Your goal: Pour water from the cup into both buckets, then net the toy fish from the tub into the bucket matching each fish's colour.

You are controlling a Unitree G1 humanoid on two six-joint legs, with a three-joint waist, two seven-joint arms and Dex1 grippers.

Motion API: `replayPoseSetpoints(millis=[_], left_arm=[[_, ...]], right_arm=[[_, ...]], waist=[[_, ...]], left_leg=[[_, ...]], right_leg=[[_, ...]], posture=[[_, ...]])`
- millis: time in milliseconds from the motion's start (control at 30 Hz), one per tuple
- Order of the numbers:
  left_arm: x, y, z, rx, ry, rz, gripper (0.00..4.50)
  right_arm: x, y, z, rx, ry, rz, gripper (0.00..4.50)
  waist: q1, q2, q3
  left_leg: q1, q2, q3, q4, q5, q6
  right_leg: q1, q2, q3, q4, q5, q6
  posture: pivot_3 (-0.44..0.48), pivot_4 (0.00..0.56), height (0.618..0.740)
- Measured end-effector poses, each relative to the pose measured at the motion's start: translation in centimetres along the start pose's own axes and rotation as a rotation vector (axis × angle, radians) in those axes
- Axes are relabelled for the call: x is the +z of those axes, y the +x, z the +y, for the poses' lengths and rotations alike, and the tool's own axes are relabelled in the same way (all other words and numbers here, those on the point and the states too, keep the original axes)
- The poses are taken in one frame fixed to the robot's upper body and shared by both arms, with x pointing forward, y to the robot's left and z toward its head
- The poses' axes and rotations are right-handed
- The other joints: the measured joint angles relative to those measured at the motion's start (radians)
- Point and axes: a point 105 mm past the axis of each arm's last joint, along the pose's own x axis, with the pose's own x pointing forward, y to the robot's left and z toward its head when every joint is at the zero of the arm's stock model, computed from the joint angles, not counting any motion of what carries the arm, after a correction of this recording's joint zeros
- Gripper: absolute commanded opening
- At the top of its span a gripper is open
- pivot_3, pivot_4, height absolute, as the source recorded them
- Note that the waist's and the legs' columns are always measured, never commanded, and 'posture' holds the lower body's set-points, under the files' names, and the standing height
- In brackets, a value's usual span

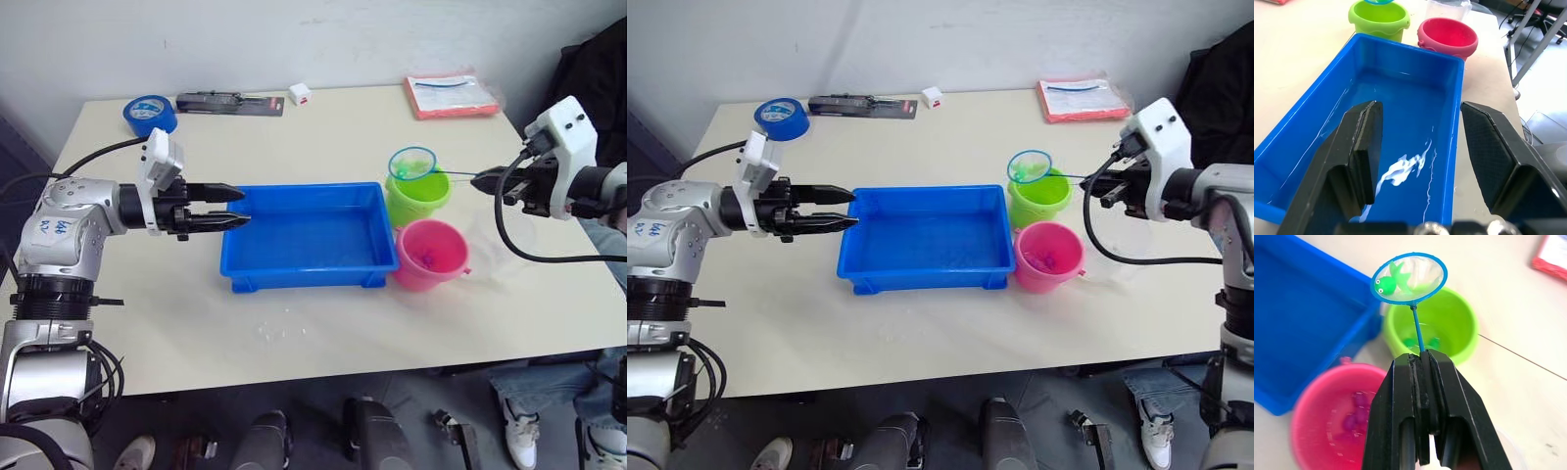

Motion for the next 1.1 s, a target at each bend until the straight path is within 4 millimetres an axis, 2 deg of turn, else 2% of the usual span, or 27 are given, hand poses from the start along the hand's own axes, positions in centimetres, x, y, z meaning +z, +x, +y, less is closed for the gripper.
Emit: replayPoseSetpoints(millis=[167, 233, 333, 433, 567, 633, 767, 800, 967, 1100], left_arm=[[-0.2, 0.5, 0.6, 0.002, 0.008, -0.014, 2.79], [0.1, 0.8, 0.7, -0.006, 0.016, -0.022, 2.79], [0.4, 1.1, 0.9, -0.015, 0.033, -0.025, 2.79], [0.4, 1.6, 1.1, -0.026, 0.040, -0.026, 2.79], [0.3, 2.0, 0.8, -0.051, 0.031, -0.033, 2.79], [0.2, 2.1, 0.8, -0.058, 0.032, -0.033, 2.79], [0.3, 2.1, 0.7, -0.062, 0.040, -0.035, 2.79], [0.3, 2.2, 0.7, -0.063, 0.043, -0.037, 2.79], [0.4, 2.2, 0.7, -0.060, 0.049, -0.039, 2.79], [0.4, 2.2, 0.8, -0.056, 0.050, -0.040, 2.79]], right_arm=[[-1.1, -0.1, -1.4, -0.124, -0.118, 0.041, 0.80], [-1.3, -0.1, -1.4, -0.171, -0.235, 0.062, 0.80], [-1.0, 0.0, -0.9, -0.208, -0.382, 0.055, 0.80], [-1.4, -0.2, -0.5, -0.261, -0.577, 0.083, 0.80], [-1.8, 0.3, 0.8, -0.275, -0.771, 0.087, 0.80], [-2.1, 0.3, 0.9, -0.288, -0.857, 0.103, 0.80], [-1.4, 0.2, 1.1, -0.328, -0.992, 0.084, 0.80], [-1.2, 0.2, 1.4, -0.336, -1.080, 0.084, 0.80], [-2.0, 0.9, 3.0, -0.341, -1.359, 0.082, 0.80], [-3.0, 0.9, 3.5, -0.352, -1.478, 0.102, 0.80]], waist=[[0.003, 0.000, 0.000], [0.004, 0.000, 0.000], [0.003, 0.000, 0.000], [0.004, 0.000, 0.000], [0.003, 0.000, 0.000], [0.003, 0.000, 0.000], [0.002, 0.000, 0.000], [0.002, 0.000, 0.000], [0.003, 0.000, 0.000], [0.004, 0.000, 0.000]], left_leg=[[0.000, -0.001, 0.000, 0.001, 0.000, 0.000], [0.000, 0.000, 0.000, 0.000, 0.000, 0.000], [0.000, 0.000, 0.001, 0.000, 0.000, 0.000], [0.000, -0.001, 0.001, 0.000, 0.000, 0.000], [0.000, -0.001, 0.002, 0.001, 0.000, 0.000], [0.000, -0.001, 0.002, 0.001, 0.000, 0.000], [0.000, 0.000, 0.002, 0.001, 0.000, 0.000], [0.000, 0.000, 0.002, 0.000, 0.000, 0.000], [0.000, -0.001, 0.003, 0.001, 0.000, 0.000], [0.000, -0.001, 0.003, 0.001, 0.000, 0.000]], right_leg=[[0.000, 0.000, 0.000, 0.000, 0.000, 0.000], [0.000, 0.000, 0.000, 0.000, 0.000, 0.000], [0.000, 0.000, 0.000, 0.000, 0.000, 0.000], [0.000, 0.000, 0.000, 0.000, 0.000, 0.000], [0.000, 0.001, 0.000, 0.000, 0.000, 0.000], [0.000, 0.001, 0.000, 0.001, 0.000, 0.000], [0.000, 0.001, 0.000, 0.001, 0.000, 0.000], [0.000, 0.001, 0.000, 0.001, 0.000, 0.000], [0.000, 0.001, 0.000, 0.001, 0.000, 0.000], [0.000, 0.002, 0.000, 0.001, 0.000, 0.000]], posture=[[0.000, 0.150, 0.737], [0.000, 0.150, 0.737], [0.000, 0.150, 0.737], [0.000, 0.150, 0.737], [0.000, 0.150, 0.737], [0.000, 0.150, 0.737], [0.000, 0.150, 0.737], [0.000, 0.150, 0.737], [0.000, 0.150, 0.737], [0.000, 0.150, 0.737]])
